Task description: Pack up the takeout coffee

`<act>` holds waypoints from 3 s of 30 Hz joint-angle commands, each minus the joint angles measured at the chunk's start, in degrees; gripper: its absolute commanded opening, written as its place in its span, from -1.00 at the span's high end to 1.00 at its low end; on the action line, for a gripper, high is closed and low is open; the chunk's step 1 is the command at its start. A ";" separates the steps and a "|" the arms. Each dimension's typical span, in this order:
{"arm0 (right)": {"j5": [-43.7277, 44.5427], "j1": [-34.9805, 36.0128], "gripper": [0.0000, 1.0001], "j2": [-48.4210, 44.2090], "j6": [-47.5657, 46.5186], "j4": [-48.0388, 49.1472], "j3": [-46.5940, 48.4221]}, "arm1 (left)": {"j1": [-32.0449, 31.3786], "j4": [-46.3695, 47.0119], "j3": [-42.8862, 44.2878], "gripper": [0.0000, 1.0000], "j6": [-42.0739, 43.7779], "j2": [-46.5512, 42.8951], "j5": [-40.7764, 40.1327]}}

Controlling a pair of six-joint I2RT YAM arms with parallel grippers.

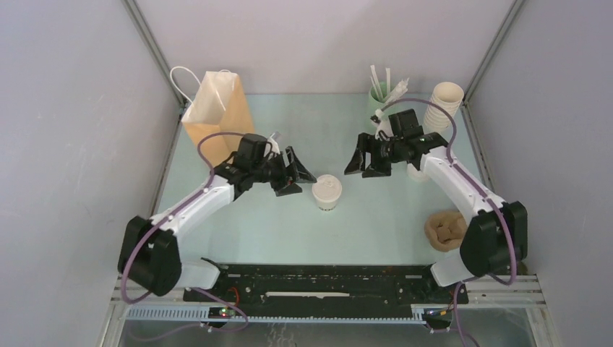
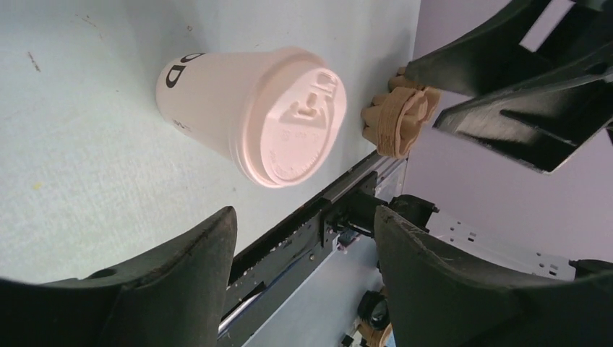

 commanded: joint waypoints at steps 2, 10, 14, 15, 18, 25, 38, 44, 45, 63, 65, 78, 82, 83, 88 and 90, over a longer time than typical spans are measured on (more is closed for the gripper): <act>-22.70 -2.96 -0.56 5.68 4.43 10.40 -4.80 | -0.06 8.97 -1.29 -0.41 -1.16 5.31 5.08; -24.96 -3.30 -0.40 12.01 3.12 12.98 -5.57 | 0.71 8.99 -1.57 -0.17 2.26 11.13 5.10; -25.22 -3.62 -0.30 14.17 2.87 14.20 -6.53 | 0.93 8.34 -0.86 -0.13 3.97 13.19 5.32; -25.23 -3.61 -0.29 14.48 2.97 14.52 -6.81 | 0.99 8.28 -0.83 -0.12 4.20 13.65 5.39; -25.23 -3.39 -0.29 15.22 2.90 15.60 -7.39 | 0.99 8.65 -1.05 -0.11 4.94 14.91 5.13; -23.65 -3.85 -0.17 18.90 10.00 24.76 -13.51 | 1.00 8.64 -4.96 0.01 4.37 15.11 1.97; -22.36 -5.31 -0.62 11.53 14.40 30.45 -22.35 | 0.64 4.90 -6.97 0.13 7.93 13.85 -3.26; -28.12 -3.18 -0.70 11.15 13.67 29.57 -20.78 | 0.64 2.94 -3.36 0.13 8.44 14.30 -2.88; -27.98 -2.82 -0.69 11.89 13.00 29.12 -20.83 | 0.57 2.74 -2.97 0.13 8.48 14.40 -2.94; 19.29 12.12 -0.99 5.15 -5.75 -8.02 6.45 | 0.46 -12.14 10.08 -0.89 11.60 3.78 -10.66; 26.83 16.27 -0.99 9.10 -7.78 -12.33 12.28 | 0.46 -16.20 10.33 -0.94 12.62 -0.68 -15.24; 36.27 26.49 -0.99 18.76 -12.77 -17.18 24.24 | 0.46 -25.01 -3.15 -1.00 8.31 -26.19 -29.84; 34.63 26.99 -0.99 19.88 -12.47 -17.04 24.08 | 0.46 -25.41 -3.92 -1.00 7.96 -27.08 -29.84; 33.99 26.89 -0.99 19.94 -12.28 -16.99 24.06 | 0.46 -25.42 -3.90 -1.00 8.03 -27.19 -29.84; 31.01 26.79 -0.99 20.36 -11.76 -15.64 23.66 | 0.55 -25.43 -3.82 -1.00 8.55 -26.95 -29.45; 30.87 27.02 -0.99 20.58 -11.78 -15.45 23.73 | 0.55 -25.34 -3.76 -1.00 8.78 -27.02 -29.25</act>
